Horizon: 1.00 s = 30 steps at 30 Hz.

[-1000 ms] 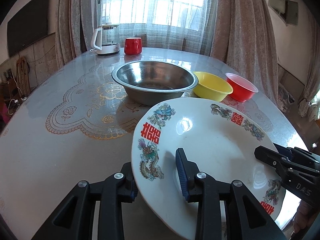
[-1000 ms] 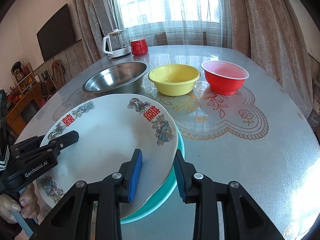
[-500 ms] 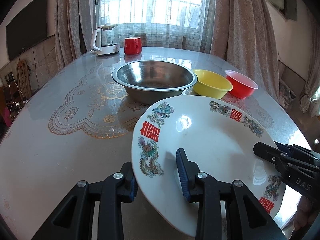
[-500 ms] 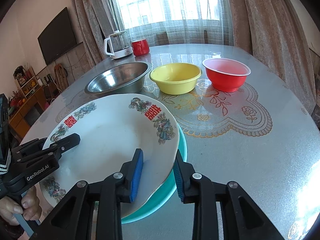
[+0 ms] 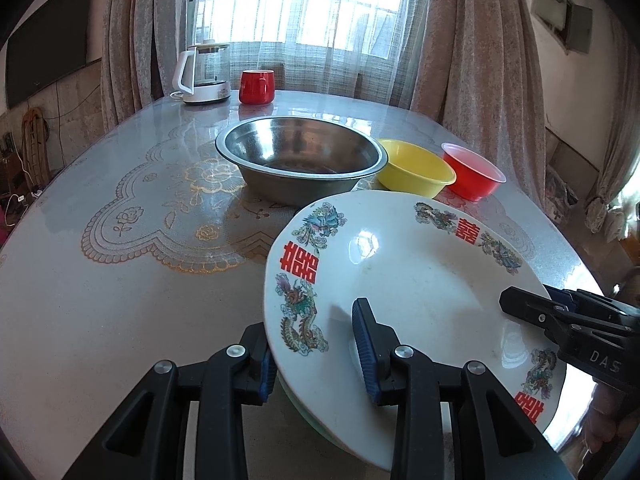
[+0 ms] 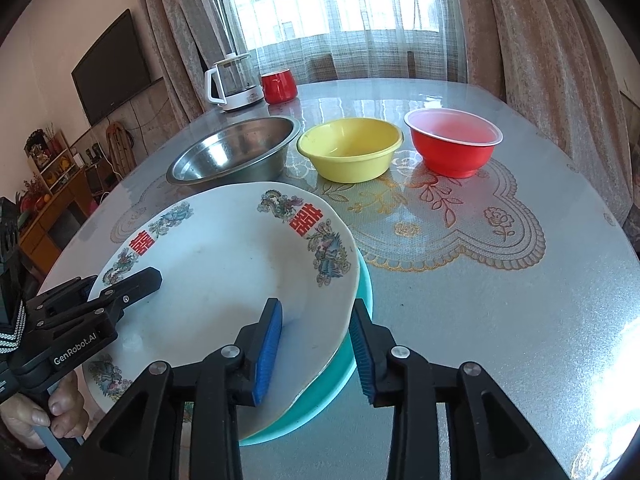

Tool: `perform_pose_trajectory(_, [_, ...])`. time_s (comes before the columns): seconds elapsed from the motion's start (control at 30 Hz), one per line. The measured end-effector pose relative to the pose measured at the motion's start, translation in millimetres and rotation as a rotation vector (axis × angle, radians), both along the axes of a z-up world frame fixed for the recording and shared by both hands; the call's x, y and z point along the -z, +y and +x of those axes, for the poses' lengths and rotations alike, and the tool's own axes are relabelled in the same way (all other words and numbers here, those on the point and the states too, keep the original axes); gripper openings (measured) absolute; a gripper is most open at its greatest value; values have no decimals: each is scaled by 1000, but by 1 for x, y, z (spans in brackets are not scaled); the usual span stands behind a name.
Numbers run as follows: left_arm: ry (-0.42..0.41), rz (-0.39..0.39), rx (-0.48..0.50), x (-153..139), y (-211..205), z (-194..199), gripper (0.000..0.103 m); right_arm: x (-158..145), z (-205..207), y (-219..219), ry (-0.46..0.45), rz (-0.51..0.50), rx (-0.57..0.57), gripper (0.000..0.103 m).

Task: Organize plates and bowls
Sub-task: 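Open the left tool and release the red-character plate on the stack, then grasp the rim of the steel bowl with the left tool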

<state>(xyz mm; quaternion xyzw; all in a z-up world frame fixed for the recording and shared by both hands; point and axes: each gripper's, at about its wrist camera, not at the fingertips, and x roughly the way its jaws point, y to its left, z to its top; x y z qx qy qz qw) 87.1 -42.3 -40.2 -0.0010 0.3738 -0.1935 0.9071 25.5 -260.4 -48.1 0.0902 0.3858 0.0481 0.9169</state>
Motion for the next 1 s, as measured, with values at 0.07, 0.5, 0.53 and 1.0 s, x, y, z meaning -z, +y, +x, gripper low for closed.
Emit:
perform_pose_trajectory(0.07, [-16, 2, 8, 1, -1, -1, 35, -2, 0, -1, 0, -4, -4, 35])
perform_pose_trajectory(0.5, [-32, -135, -17, -23, 33, 8, 37, -44, 13, -8, -69, -18, 20, 36])
perform_pose_trajectory(0.53, [-36, -142, -23, -27, 37, 11, 37, -48, 18, -6, -71, -9, 12, 36])
perform_pose_trajectory(1.0, [10, -227, -139, -41, 86, 91, 37, -43, 122, 22, 81, 261, 6, 36])
